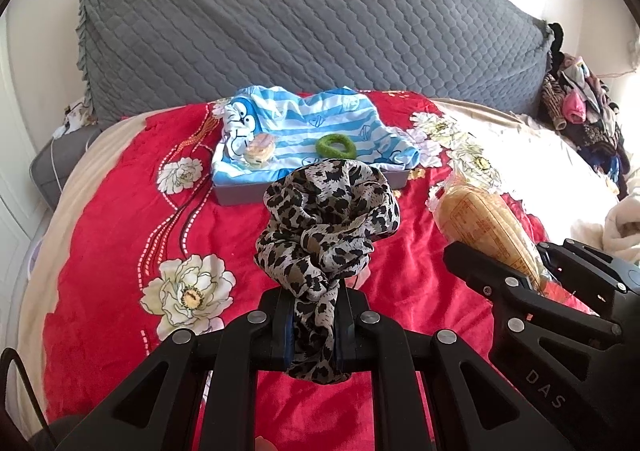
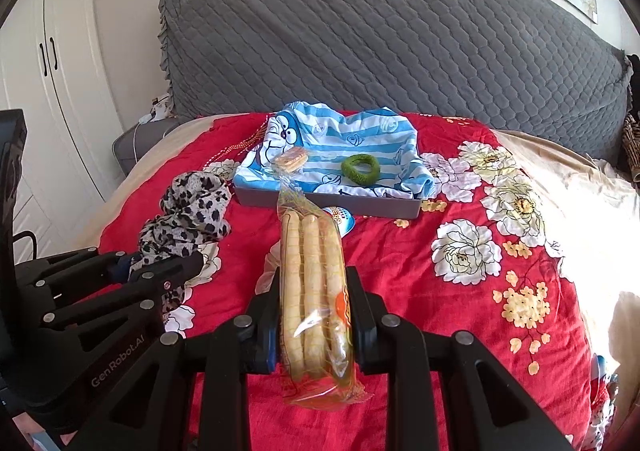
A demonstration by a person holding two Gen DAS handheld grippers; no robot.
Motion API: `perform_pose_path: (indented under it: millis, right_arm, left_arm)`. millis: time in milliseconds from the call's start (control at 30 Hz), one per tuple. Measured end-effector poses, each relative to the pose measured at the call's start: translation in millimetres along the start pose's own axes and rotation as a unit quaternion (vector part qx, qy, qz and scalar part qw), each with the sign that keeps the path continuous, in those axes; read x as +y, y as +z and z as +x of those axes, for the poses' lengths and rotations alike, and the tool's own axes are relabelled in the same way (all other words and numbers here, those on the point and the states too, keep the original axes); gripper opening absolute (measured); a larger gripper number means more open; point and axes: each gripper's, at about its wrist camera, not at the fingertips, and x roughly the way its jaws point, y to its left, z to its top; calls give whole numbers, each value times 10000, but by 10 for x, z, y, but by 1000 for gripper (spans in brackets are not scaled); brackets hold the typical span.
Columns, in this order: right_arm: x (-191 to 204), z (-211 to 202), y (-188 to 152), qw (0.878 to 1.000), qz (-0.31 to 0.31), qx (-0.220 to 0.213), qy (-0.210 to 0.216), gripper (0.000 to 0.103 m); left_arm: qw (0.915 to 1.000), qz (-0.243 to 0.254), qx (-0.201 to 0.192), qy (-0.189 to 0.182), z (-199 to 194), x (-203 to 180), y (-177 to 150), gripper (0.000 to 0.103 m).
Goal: Organize objects
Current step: 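Carry the scrunchie and breadstick packet toward the gray tray with both tools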
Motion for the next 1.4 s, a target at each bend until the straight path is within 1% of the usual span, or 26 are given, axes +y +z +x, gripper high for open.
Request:
perform_pose_path:
  millis: [233, 500, 1033, 1400]
  right_arm:
    - [31, -94, -2, 10000, -18, -83, -10, 27]
    - [72, -145, -13, 9999, -60, -106, 28, 27]
    - [26, -59, -42, 9999, 22, -47, 128, 27]
    - [7, -13, -37, 9999, 38, -31, 148, 27]
  left_arm:
    - [9999, 77, -78, -5, -141, -18, -55, 14]
    - [9999, 17, -169, 17, -216, 18, -53, 14]
    - [9997, 81, -211, 74, -125, -22, -75, 14]
    - [9998, -12, -164, 119, -26, 16, -71, 14]
